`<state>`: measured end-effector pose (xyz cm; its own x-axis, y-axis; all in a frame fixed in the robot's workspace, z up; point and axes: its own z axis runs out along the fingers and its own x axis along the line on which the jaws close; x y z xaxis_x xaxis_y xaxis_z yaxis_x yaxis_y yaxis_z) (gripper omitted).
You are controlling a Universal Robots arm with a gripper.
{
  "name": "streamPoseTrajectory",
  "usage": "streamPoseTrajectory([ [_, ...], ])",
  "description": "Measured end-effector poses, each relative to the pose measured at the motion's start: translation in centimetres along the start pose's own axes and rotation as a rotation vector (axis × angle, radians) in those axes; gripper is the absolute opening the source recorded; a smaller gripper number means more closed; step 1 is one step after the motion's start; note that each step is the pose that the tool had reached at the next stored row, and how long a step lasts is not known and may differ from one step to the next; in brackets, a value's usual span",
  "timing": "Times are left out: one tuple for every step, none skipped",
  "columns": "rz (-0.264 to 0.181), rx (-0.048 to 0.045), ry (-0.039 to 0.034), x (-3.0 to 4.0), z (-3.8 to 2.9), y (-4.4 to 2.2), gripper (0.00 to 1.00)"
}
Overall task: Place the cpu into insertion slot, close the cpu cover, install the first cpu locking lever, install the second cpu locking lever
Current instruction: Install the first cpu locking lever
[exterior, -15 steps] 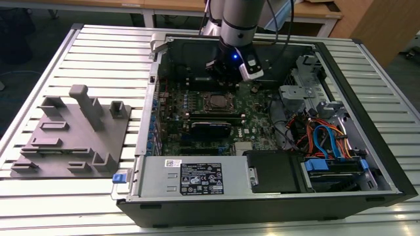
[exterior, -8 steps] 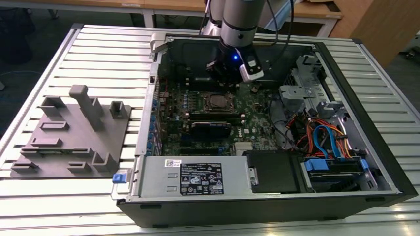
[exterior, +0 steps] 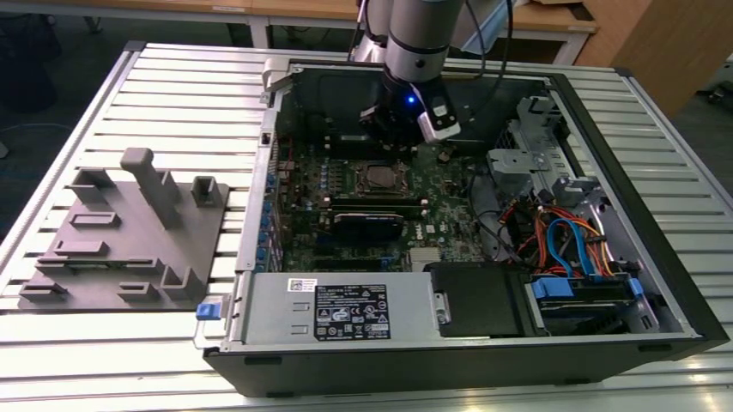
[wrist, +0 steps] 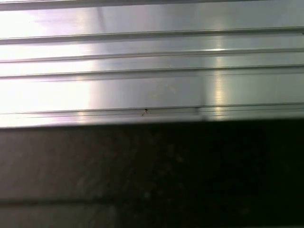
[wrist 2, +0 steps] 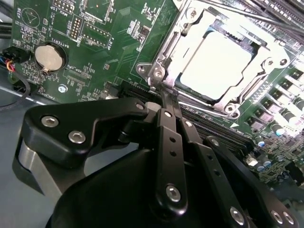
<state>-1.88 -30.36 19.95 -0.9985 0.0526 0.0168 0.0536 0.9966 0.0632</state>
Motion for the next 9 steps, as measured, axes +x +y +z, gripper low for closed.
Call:
streamPoseTrajectory([
  [0.000,-0.0001,0.0000,0.00,-0.01,0.00,0.10],
  [0.000,-0.0001,-0.0001,0.00,-0.01,0.00,0.10],
  [0.000,-0.0001,0.0000,0.00,-0.01,0.00,0.10],
  [0.000,0.0002,0.0001,0.00,-0.03,0.00,0.10],
  [0.000,0.0005,0.0002,0.00,-0.07,0.00,0.10],
  [0.000,0.0004,0.0002,0.01,-0.10,0.00,0.10],
  [0.000,0.0002,0.0001,0.01,-0.12,0.00,0.10],
  [0.000,0.0001,0.0000,0.00,-0.14,0.01,0.10],
  [0.000,0.0000,0.0000,0.00,-0.14,0.01,0.10],
])
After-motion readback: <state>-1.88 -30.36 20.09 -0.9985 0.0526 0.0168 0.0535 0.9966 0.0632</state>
